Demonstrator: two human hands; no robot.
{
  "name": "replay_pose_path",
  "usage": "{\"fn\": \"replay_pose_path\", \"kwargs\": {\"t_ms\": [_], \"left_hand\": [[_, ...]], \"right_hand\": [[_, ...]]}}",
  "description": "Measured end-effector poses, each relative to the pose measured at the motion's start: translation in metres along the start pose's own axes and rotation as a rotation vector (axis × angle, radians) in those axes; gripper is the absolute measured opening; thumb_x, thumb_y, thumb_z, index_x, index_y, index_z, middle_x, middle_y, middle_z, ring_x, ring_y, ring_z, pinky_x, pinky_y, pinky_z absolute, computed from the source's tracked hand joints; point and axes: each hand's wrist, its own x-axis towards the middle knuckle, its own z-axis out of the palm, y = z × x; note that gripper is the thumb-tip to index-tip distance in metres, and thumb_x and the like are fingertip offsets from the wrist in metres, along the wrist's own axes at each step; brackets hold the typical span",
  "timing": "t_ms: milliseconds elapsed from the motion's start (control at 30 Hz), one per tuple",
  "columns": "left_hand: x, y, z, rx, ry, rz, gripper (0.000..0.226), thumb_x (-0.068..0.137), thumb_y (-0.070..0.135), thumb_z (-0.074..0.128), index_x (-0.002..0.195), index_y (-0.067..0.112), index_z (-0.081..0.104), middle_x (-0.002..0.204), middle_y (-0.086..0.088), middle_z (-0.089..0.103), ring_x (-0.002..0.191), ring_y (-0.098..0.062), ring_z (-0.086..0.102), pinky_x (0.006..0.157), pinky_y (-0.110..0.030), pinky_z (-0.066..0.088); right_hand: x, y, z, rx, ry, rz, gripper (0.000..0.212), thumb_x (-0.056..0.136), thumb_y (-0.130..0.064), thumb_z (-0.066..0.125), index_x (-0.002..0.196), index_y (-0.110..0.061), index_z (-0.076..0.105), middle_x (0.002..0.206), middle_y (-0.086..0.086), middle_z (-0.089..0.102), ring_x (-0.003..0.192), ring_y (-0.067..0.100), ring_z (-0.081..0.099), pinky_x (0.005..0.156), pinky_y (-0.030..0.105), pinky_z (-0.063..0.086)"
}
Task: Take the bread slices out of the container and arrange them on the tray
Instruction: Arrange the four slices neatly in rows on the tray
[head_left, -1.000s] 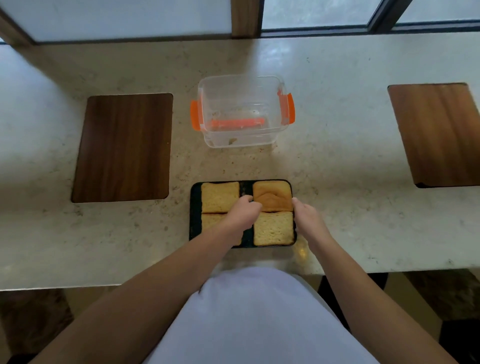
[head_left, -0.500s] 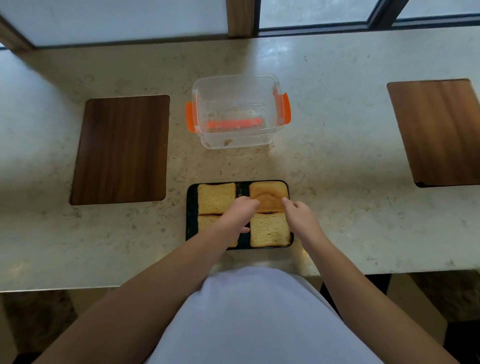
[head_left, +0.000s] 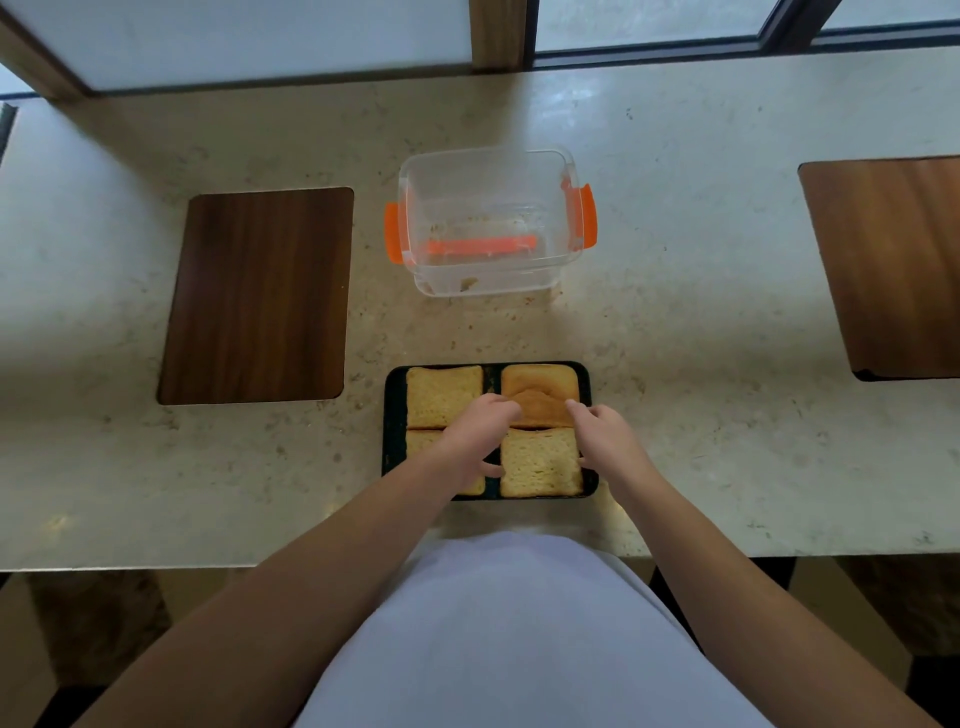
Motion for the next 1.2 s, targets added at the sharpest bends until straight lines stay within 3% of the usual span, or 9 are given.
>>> {"fn": "replay_pose_path", "kwargs": {"t_ms": [133, 300, 600, 733, 833, 967, 1033, 1200], "left_hand": [[0.0001, -0.0006, -0.0022, 0.0, 0.001, 0.009, 0.046, 0.098, 0.024, 0.053, 0.143, 0.023, 0.045, 0.132, 0.001, 0.043, 0.117, -0.023, 0.043, 0.083, -0.048, 0.057], [-0.0015, -0.0008, -0.0037, -0.005, -0.01, 0.0, 0.044, 0.099, 0.023, 0.052, 0.142, 0.021, 0.046, 0.129, 0.002, 0.041, 0.117, -0.024, 0.044, 0.07, -0.043, 0.058], [0.0018, -0.0035, -0.0012, 0.025, 0.012, -0.01, 0.049, 0.095, 0.027, 0.052, 0.144, 0.027, 0.044, 0.127, 0.004, 0.04, 0.119, -0.026, 0.044, 0.09, -0.053, 0.056], [-0.0009, 0.0002, 0.0009, 0.013, 0.003, -0.001, 0.047, 0.097, 0.026, 0.052, 0.143, 0.024, 0.045, 0.126, 0.003, 0.039, 0.114, -0.026, 0.045, 0.081, -0.05, 0.061], [-0.0025, 0.0, 0.0005, -0.001, -0.006, 0.002, 0.045, 0.098, 0.025, 0.053, 0.142, 0.021, 0.046, 0.127, 0.003, 0.04, 0.117, -0.028, 0.046, 0.074, -0.048, 0.064], [-0.0024, -0.002, -0.0006, 0.007, -0.005, 0.014, 0.041, 0.099, 0.025, 0.051, 0.14, 0.021, 0.047, 0.127, 0.003, 0.04, 0.119, -0.028, 0.046, 0.078, -0.049, 0.063], [-0.0021, -0.0023, -0.0005, 0.015, -0.007, 0.021, 0.041, 0.099, 0.025, 0.05, 0.139, 0.021, 0.048, 0.127, 0.003, 0.04, 0.118, -0.027, 0.046, 0.078, -0.049, 0.062], [-0.0052, -0.0016, -0.0012, 0.042, -0.015, 0.041, 0.041, 0.1, 0.026, 0.05, 0.14, 0.021, 0.048, 0.128, 0.003, 0.041, 0.117, -0.026, 0.046, 0.076, -0.047, 0.063]], "right_hand": [[0.0002, 0.0015, 0.0016, 0.016, -0.003, 0.007, 0.054, 0.1, -0.049, 0.049, 0.136, -0.009, 0.055, 0.112, 0.003, 0.062, 0.109, 0.023, 0.06, 0.099, 0.051, 0.054], [0.0021, 0.004, -0.0015, 0.069, -0.03, 0.022, 0.048, 0.101, -0.045, 0.05, 0.133, -0.009, 0.055, 0.103, -0.001, 0.061, 0.108, 0.023, 0.061, 0.101, 0.052, 0.053], [-0.0032, 0.0085, 0.0014, -0.082, -0.005, -0.04, 0.057, 0.097, -0.038, 0.051, 0.147, -0.01, 0.05, 0.101, 0.004, 0.07, 0.092, 0.022, 0.067, 0.09, 0.05, 0.058], [-0.0037, 0.0075, 0.0015, -0.082, -0.006, -0.054, 0.055, 0.096, -0.033, 0.053, 0.145, -0.01, 0.052, 0.097, 0.001, 0.069, 0.089, 0.02, 0.067, 0.089, 0.049, 0.058], [-0.0037, 0.0079, -0.0004, -0.109, 0.011, -0.071, 0.046, 0.095, -0.032, 0.053, 0.136, -0.013, 0.059, 0.11, 0.006, 0.072, 0.097, 0.014, 0.064, 0.09, 0.048, 0.056], [-0.004, 0.0074, 0.0, -0.129, 0.007, -0.076, 0.055, 0.094, -0.032, 0.055, 0.147, -0.014, 0.053, 0.085, -0.013, 0.059, 0.087, 0.002, 0.059, 0.086, 0.042, 0.055], [-0.0036, 0.0069, -0.0005, -0.124, 0.004, -0.072, 0.057, 0.094, -0.032, 0.054, 0.148, -0.013, 0.052, 0.092, -0.008, 0.061, 0.078, 0.002, 0.057, 0.084, 0.041, 0.055], [-0.0023, 0.0086, 0.0003, -0.121, 0.002, -0.083, 0.058, 0.095, -0.033, 0.055, 0.149, -0.012, 0.051, 0.108, -0.003, 0.061, 0.081, 0.002, 0.056, 0.09, 0.042, 0.057]]}}
